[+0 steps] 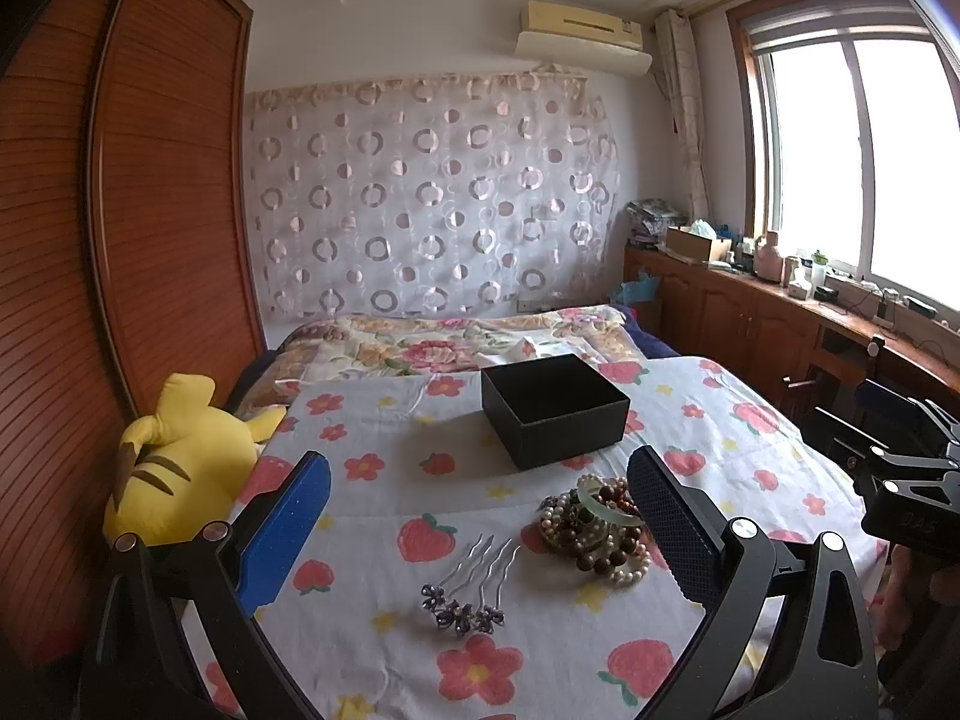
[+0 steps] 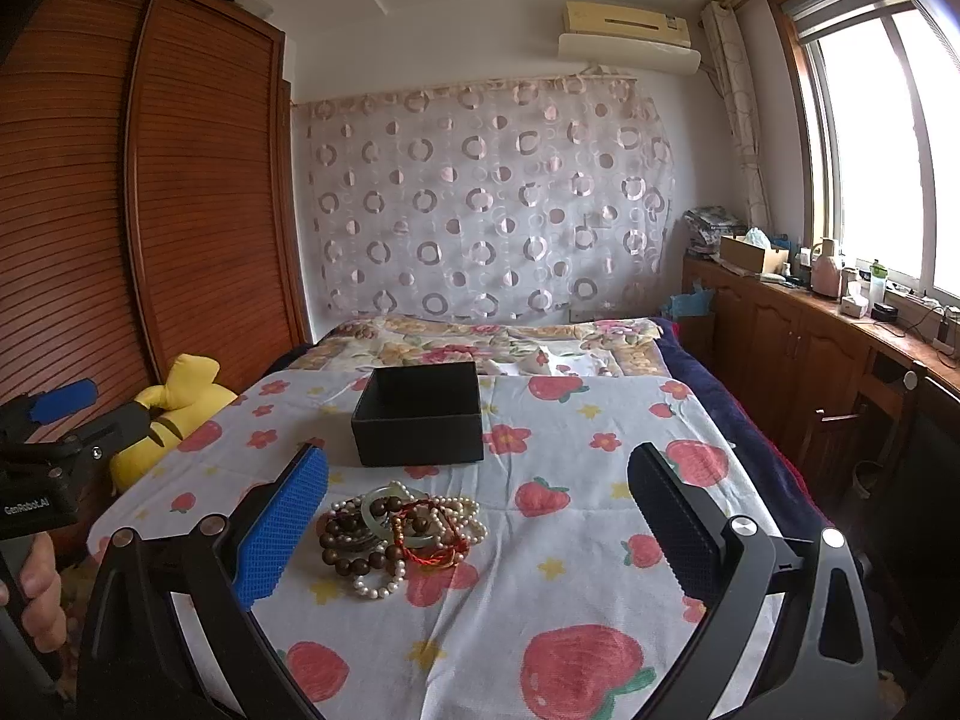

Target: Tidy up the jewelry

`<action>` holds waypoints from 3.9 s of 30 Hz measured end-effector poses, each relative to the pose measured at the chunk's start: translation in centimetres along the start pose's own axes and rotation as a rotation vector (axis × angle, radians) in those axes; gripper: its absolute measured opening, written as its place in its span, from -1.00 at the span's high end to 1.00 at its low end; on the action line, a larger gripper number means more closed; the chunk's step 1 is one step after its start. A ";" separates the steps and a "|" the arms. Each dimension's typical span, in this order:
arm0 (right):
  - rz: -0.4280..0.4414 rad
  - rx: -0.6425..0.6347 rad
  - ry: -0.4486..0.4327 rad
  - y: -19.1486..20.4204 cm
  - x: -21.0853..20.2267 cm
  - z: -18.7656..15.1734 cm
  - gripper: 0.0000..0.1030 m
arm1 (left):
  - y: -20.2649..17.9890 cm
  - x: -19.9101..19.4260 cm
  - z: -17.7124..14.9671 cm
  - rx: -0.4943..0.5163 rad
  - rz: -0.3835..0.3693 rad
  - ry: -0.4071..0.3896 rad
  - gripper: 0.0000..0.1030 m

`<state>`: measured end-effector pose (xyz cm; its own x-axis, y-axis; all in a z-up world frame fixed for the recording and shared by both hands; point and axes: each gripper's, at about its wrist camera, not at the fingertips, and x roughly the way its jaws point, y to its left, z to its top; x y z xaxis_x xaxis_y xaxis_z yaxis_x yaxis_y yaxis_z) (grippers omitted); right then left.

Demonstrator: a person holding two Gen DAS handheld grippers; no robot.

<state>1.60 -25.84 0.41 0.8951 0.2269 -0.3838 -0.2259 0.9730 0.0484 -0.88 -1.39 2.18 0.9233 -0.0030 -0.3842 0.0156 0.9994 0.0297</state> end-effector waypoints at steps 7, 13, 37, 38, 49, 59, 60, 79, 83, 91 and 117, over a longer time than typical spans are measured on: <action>0.002 0.001 -0.001 0.0 0.0 -0.1 -0.96 | 0.0 0.0 0.0 -0.001 -0.001 -0.001 -0.86; 0.002 0.002 -0.001 0.0 0.0 0.0 -0.96 | 0.1 0.1 -0.1 0.001 -0.001 -0.002 -0.86; 0.021 -0.001 0.020 1.3 -0.1 0.2 -0.96 | 0.1 0.1 -0.6 0.002 -0.023 0.041 -0.86; 0.026 -0.001 0.027 1.5 0.1 0.2 -0.96 | 0.2 0.3 -0.8 0.004 -0.024 0.054 -0.86; 0.057 -0.030 0.071 1.3 2.0 -1.7 -0.96 | 2.2 4.9 -5.1 0.008 -0.043 0.210 -0.86; 0.163 -0.062 0.142 1.2 4.5 -3.3 -0.82 | 3.6 7.8 -7.8 -0.007 -0.086 0.315 -0.86; 0.170 -0.066 0.153 1.3 4.9 -3.5 -0.75 | 3.6 8.1 -8.1 -0.005 -0.086 0.326 -0.86; 0.235 -0.101 0.273 2.0 7.9 -5.8 -0.23 | 3.8 11.5 -10.3 -0.029 -0.180 0.461 -0.41; 0.235 -0.112 0.290 1.9 8.3 -6.0 -0.23 | 3.8 11.5 -10.2 -0.023 -0.172 0.445 -0.06; 0.275 -0.146 0.346 1.6 10.2 -6.0 0.30 | 4.3 10.8 -10.1 -0.050 -0.176 0.410 -0.05; 0.300 -0.300 0.294 3.0 11.1 -1.8 0.93 | 3.6 8.8 -7.8 -0.054 -0.176 0.323 -0.05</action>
<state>10.14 -20.45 -5.38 0.6375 0.4306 -0.6388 -0.5953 0.8017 -0.0536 4.30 2.46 -8.30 0.7396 -0.1732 -0.6504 0.1353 0.9849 -0.1084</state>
